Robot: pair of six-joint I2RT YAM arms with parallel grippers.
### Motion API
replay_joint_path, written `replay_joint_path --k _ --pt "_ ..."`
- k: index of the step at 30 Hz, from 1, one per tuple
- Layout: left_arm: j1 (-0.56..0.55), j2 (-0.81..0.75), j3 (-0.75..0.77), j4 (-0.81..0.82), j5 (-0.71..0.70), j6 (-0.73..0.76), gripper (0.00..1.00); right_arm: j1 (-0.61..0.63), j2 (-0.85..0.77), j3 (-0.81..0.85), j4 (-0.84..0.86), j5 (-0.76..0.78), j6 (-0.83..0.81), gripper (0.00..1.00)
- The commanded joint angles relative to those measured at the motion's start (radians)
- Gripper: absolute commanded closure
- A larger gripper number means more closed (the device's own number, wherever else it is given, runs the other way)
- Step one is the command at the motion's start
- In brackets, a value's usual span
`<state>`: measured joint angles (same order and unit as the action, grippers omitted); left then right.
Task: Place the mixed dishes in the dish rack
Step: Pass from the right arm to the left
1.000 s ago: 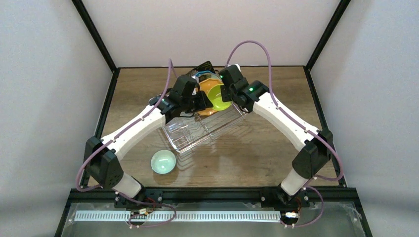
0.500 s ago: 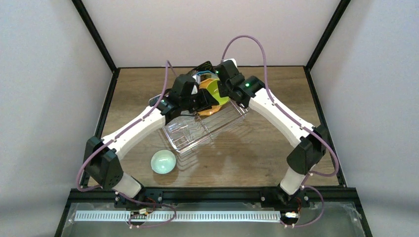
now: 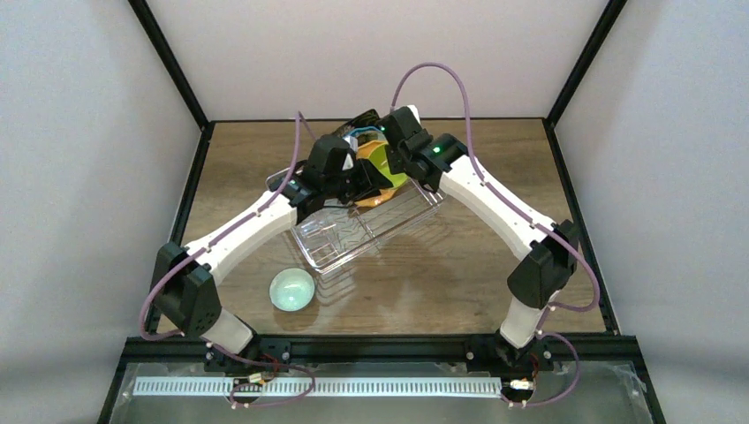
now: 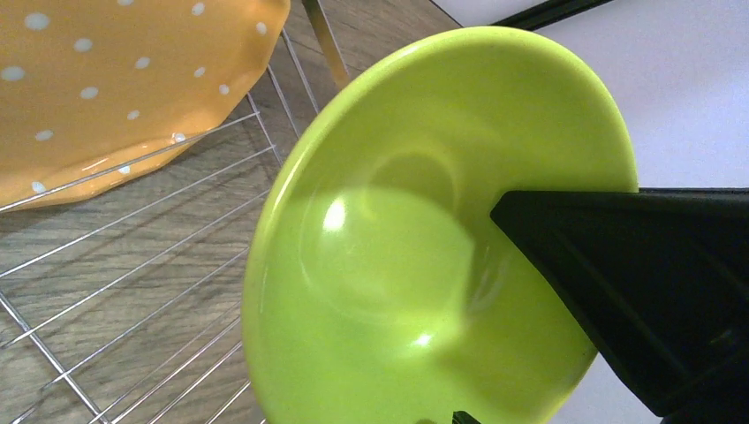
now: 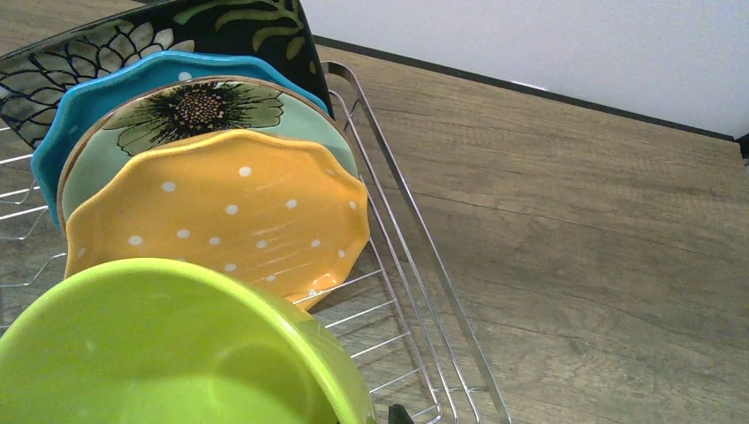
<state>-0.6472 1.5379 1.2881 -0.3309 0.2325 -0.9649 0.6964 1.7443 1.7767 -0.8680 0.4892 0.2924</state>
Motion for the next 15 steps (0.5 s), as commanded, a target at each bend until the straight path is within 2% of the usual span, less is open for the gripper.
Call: replay_joint_path --k 1,8,13,15 --pt "-0.007 0.039 -0.023 -0.025 0.048 -0.004 0.11 0.007 0.028 0.055 0.054 0.028 0.027 0.99" --pt "-0.006 0.055 -0.035 -0.018 0.040 -0.012 0.12 0.021 0.050 0.077 0.046 0.033 0.034 0.99" --pt "-0.006 0.057 -0.048 -0.015 0.018 -0.015 0.20 0.026 0.060 0.085 0.045 0.034 0.037 0.99" --pt "-0.006 0.060 -0.054 -0.014 0.008 -0.014 0.27 0.026 0.062 0.088 0.045 0.032 0.037 0.99"
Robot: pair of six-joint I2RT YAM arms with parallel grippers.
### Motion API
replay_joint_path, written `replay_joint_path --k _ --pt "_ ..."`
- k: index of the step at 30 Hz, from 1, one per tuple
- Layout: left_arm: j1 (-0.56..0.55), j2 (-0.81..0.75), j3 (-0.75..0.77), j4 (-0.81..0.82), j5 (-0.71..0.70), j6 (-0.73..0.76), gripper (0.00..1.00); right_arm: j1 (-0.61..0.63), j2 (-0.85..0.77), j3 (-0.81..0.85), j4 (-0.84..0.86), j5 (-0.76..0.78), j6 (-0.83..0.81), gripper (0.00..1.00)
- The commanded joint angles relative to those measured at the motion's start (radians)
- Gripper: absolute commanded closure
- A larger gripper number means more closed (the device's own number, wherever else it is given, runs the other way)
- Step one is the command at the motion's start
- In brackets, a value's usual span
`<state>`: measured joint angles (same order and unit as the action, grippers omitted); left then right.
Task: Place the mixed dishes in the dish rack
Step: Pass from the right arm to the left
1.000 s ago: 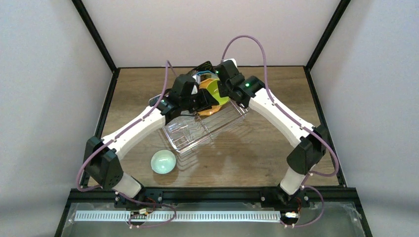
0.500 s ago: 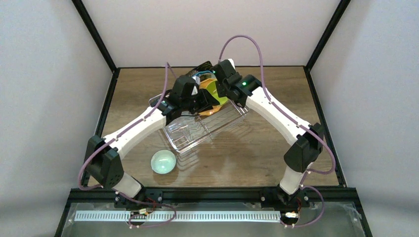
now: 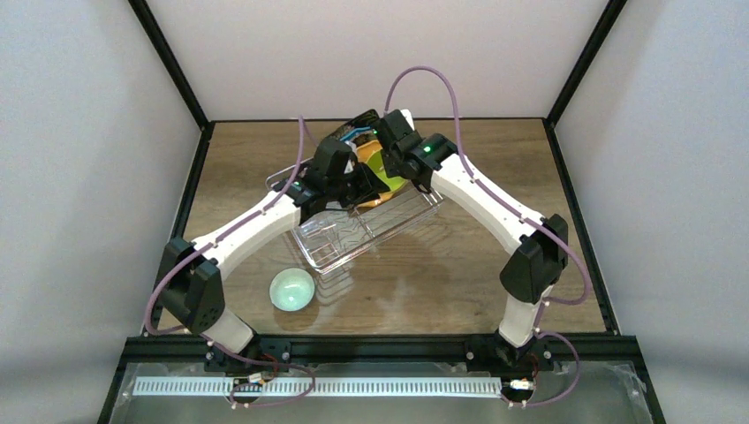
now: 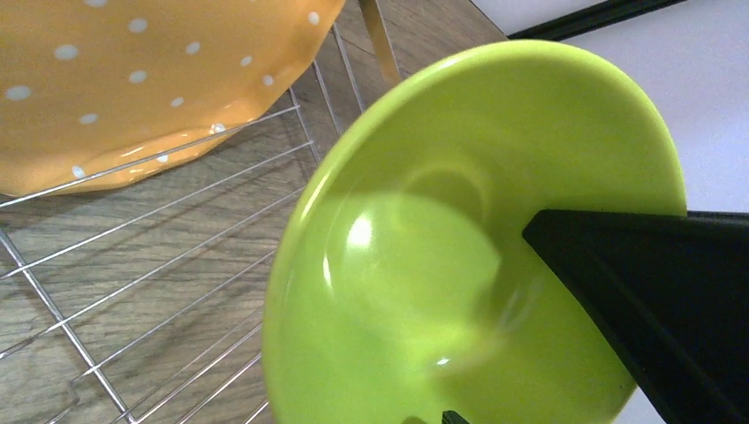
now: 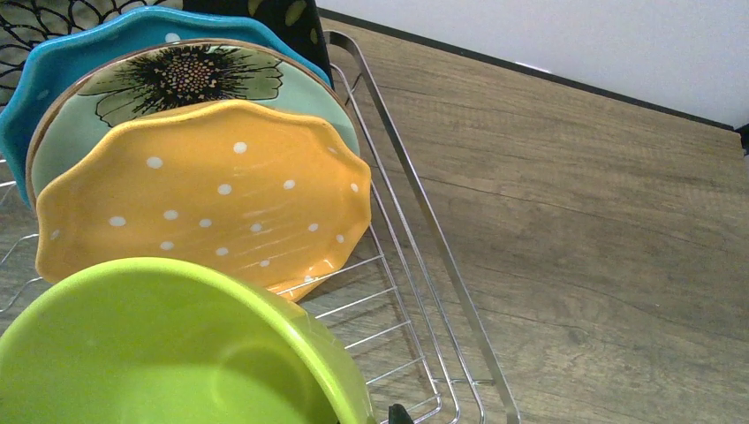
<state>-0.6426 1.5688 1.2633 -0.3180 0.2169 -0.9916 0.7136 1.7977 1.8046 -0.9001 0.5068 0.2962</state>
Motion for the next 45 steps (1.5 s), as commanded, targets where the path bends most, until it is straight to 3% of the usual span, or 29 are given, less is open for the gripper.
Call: replay_joint_path --k 1,3,11,16,29,39,45 --pt "-0.011 0.032 -0.030 -0.028 0.018 0.015 0.33 0.008 0.010 0.062 0.075 0.014 0.035 0.99" --pt "-0.011 0.038 -0.030 -0.032 0.003 0.020 0.47 0.010 0.013 0.064 0.075 0.012 0.036 0.99" --pt "-0.011 0.074 -0.031 -0.031 -0.025 0.039 0.85 0.009 0.019 0.059 0.069 0.008 0.044 0.99" --pt "-0.011 0.086 -0.030 -0.028 -0.031 0.047 0.97 0.009 0.019 0.058 0.067 0.013 0.044 0.99" --pt "-0.010 0.086 -0.035 -0.017 -0.023 0.059 0.97 0.010 0.018 0.056 0.071 0.017 0.040 0.99" --pt "-0.010 0.088 -0.034 0.011 0.084 -0.002 0.97 0.010 0.000 0.056 0.070 0.029 0.026 0.99" --pt "-0.010 0.079 -0.045 0.027 0.157 -0.056 0.97 0.010 -0.023 0.043 0.082 0.031 0.024 0.77"
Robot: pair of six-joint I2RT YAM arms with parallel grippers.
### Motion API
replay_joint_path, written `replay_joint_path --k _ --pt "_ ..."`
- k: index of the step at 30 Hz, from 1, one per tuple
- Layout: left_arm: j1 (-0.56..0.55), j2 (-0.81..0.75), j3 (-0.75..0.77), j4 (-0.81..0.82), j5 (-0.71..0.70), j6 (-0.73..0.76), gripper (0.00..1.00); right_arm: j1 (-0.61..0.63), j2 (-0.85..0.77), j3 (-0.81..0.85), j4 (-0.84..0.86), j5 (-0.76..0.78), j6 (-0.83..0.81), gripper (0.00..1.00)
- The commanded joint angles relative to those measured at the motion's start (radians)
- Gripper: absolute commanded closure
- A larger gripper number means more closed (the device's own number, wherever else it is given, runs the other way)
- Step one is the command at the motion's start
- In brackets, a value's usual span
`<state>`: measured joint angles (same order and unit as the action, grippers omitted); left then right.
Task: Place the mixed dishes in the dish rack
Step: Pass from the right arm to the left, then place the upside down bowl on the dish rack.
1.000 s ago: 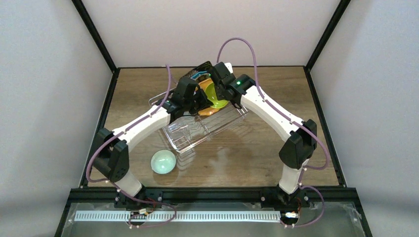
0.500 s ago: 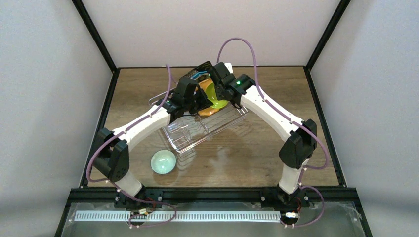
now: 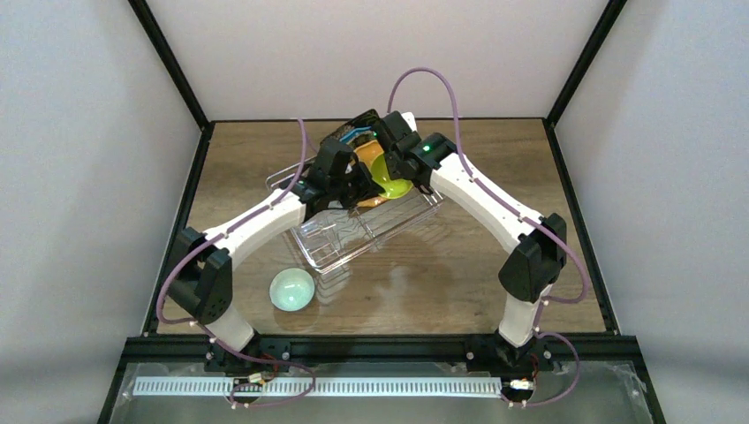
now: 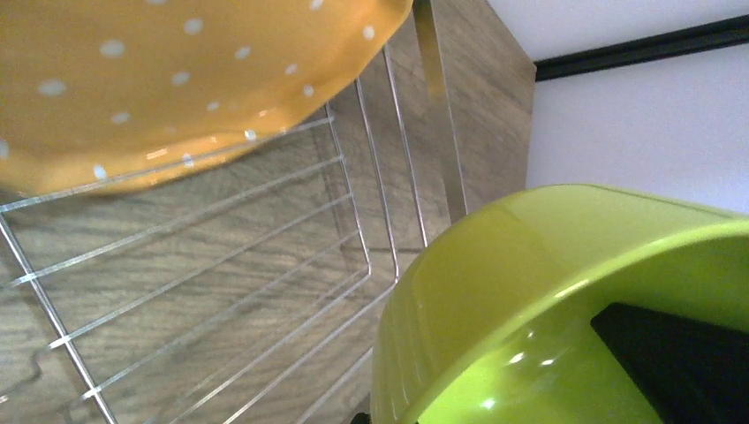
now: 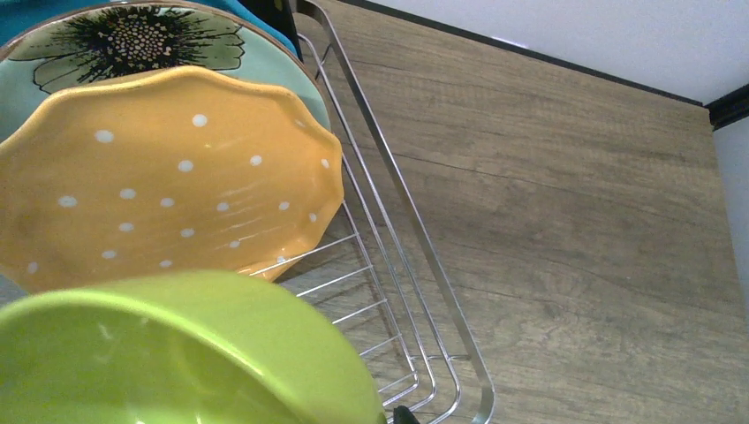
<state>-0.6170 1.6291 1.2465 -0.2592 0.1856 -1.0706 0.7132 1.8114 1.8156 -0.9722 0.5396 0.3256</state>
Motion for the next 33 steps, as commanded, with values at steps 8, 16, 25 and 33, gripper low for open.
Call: replay_joint_path --k 8,16,25,33 --pt "-0.035 0.019 -0.037 -0.028 0.253 -0.022 0.97 0.010 -0.075 0.008 0.174 0.000 -0.010 0.43" --pt "-0.025 0.023 -0.047 -0.016 0.314 -0.069 0.97 0.009 -0.125 0.004 0.199 0.002 -0.017 0.25" --pt "0.006 -0.015 -0.136 0.137 0.417 -0.244 0.97 -0.001 -0.228 -0.073 0.267 0.020 -0.010 0.21" --pt "0.038 -0.074 -0.211 0.307 0.457 -0.451 0.97 -0.008 -0.350 -0.265 0.399 -0.012 -0.010 0.21"
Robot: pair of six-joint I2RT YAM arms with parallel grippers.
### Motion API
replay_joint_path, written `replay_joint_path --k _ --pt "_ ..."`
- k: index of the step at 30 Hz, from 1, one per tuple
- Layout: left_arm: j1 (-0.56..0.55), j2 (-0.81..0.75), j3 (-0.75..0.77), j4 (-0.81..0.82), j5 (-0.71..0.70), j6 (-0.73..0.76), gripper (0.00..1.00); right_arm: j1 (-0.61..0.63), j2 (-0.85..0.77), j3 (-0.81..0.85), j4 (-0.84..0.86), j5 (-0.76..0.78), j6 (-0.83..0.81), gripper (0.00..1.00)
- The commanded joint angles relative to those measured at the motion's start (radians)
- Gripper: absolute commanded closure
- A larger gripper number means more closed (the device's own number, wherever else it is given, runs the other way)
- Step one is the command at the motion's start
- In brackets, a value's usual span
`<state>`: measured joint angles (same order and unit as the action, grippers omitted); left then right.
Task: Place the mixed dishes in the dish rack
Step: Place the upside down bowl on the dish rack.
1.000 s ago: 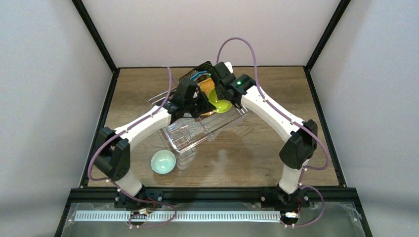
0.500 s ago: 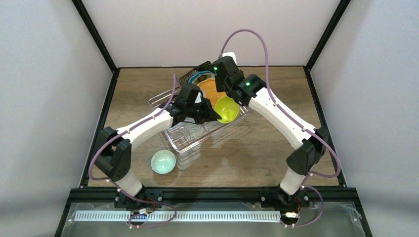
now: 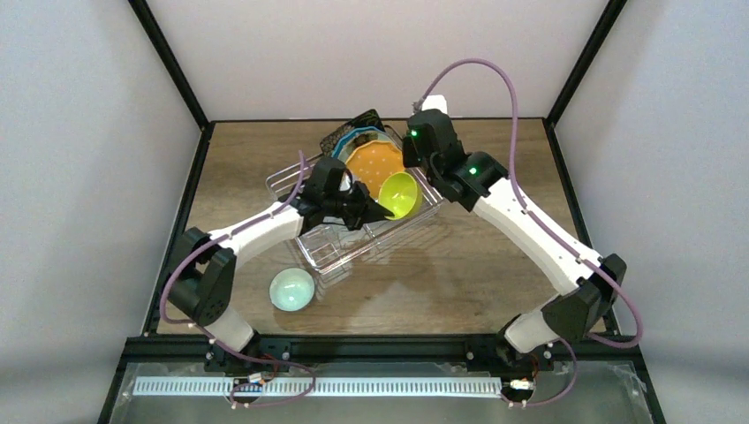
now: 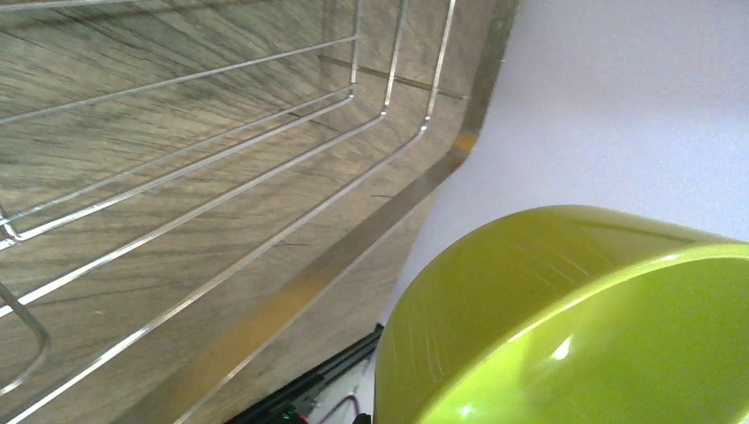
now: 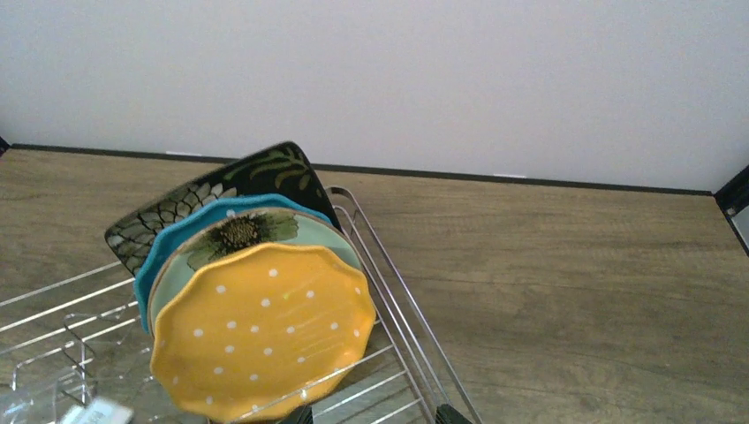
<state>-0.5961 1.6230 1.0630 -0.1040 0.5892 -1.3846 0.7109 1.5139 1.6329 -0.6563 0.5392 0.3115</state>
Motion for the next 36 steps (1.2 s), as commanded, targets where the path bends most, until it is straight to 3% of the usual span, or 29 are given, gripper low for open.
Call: replay_joint_path --k 1,15,36 --pt "0.022 -0.077 -0.041 0.173 0.056 -0.165 0.97 -0.009 -0.064 -0.103 0.095 -0.018 0.006 0.21" --pt "0.065 -0.167 -0.182 0.501 0.046 -0.491 0.97 -0.013 -0.233 -0.293 0.208 -0.026 0.014 0.20" --pt "0.088 -0.282 -0.299 0.671 0.040 -0.613 0.97 -0.012 -0.453 -0.562 0.376 -0.135 -0.025 0.19"
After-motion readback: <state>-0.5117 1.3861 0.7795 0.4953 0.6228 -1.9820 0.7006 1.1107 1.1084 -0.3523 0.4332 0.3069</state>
